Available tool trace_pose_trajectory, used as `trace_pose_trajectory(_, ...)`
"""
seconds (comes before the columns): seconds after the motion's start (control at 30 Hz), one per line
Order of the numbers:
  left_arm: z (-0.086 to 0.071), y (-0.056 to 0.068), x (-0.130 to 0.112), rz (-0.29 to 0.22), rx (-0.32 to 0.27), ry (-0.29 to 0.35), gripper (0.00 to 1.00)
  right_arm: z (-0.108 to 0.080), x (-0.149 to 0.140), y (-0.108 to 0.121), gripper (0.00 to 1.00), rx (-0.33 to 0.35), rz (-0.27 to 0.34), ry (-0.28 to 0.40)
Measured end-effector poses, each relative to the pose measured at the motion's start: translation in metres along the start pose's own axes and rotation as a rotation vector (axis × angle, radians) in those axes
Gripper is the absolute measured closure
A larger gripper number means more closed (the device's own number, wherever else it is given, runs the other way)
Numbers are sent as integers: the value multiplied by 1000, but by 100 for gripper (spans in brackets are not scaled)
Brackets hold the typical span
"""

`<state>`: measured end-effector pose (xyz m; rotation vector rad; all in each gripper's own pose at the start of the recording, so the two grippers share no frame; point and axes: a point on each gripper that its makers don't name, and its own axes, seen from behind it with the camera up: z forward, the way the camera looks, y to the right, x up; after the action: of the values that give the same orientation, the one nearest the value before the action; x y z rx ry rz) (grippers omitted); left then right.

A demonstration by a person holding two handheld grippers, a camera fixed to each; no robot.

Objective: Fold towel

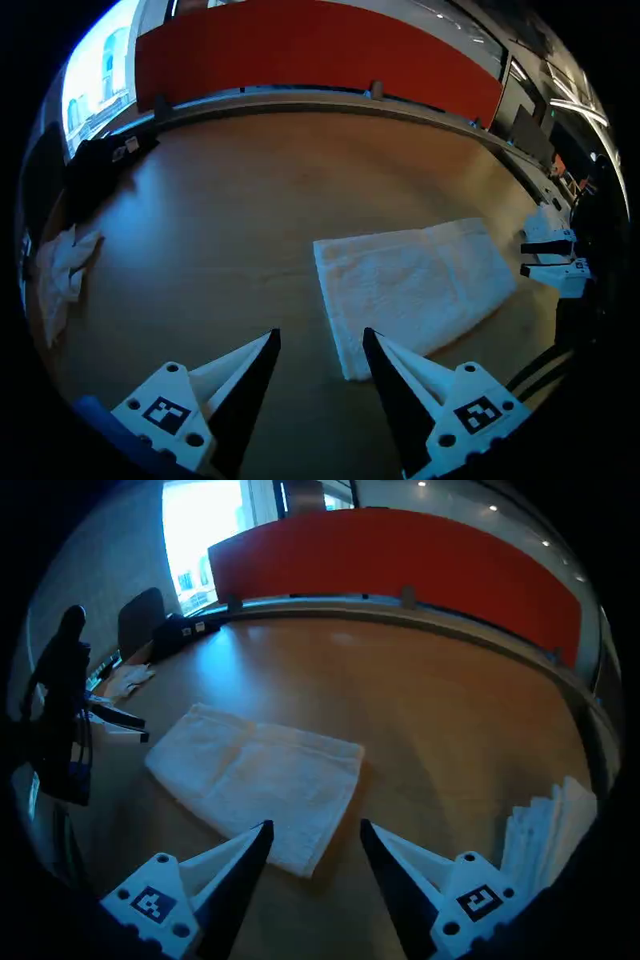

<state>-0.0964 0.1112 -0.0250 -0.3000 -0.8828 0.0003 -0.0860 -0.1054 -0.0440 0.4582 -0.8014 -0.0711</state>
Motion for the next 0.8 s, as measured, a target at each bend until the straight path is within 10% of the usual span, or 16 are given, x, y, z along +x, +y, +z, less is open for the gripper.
trace_pose_trajectory(0.8,-37,-27,-35,-62,101,7,24,-5,-38,-5,16,79,-188,-117)
